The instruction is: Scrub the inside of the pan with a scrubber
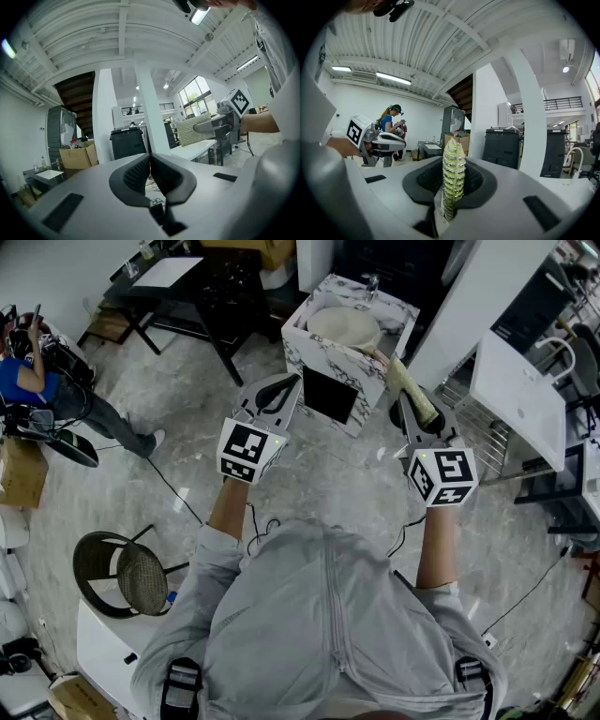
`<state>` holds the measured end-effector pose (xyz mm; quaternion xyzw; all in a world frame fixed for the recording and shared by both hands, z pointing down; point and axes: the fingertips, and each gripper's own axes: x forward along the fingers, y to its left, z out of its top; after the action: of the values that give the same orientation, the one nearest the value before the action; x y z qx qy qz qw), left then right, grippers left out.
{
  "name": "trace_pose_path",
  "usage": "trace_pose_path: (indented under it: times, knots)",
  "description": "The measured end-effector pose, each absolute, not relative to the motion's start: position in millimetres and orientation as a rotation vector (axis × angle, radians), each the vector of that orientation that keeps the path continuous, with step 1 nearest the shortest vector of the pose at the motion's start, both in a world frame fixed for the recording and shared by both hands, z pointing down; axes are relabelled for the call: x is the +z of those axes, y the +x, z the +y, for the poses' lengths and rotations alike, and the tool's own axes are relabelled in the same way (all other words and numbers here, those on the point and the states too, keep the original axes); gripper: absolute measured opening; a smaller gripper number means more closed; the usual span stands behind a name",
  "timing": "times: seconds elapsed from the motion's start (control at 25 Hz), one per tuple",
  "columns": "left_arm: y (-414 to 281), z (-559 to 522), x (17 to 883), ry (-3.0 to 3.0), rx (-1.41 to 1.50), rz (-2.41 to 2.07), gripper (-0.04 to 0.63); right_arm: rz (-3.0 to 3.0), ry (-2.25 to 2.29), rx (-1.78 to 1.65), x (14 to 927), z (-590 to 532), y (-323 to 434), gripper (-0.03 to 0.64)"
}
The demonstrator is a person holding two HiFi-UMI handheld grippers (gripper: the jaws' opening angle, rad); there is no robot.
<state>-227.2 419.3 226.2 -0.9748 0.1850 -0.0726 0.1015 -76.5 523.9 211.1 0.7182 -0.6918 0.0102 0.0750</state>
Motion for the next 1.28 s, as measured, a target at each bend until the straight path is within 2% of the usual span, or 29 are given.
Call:
trace_pose_path:
  times: [0.6,0.92,1.28]
  knots:
    - [-205,443,234,-2.999,-0.114,0.562,0.025,-2.107,2.148,-0.011,219,538,-36,0.086]
    - [-178,457,246,-2.953,-0.213,0.575,0.023,-2.152,2.097,0.050,233,543,-9,0.086]
    - [-150,402,267,-2.934,-0.261,0.585,0.025,-2.162,2.106,0.114,247,495,13,0.086]
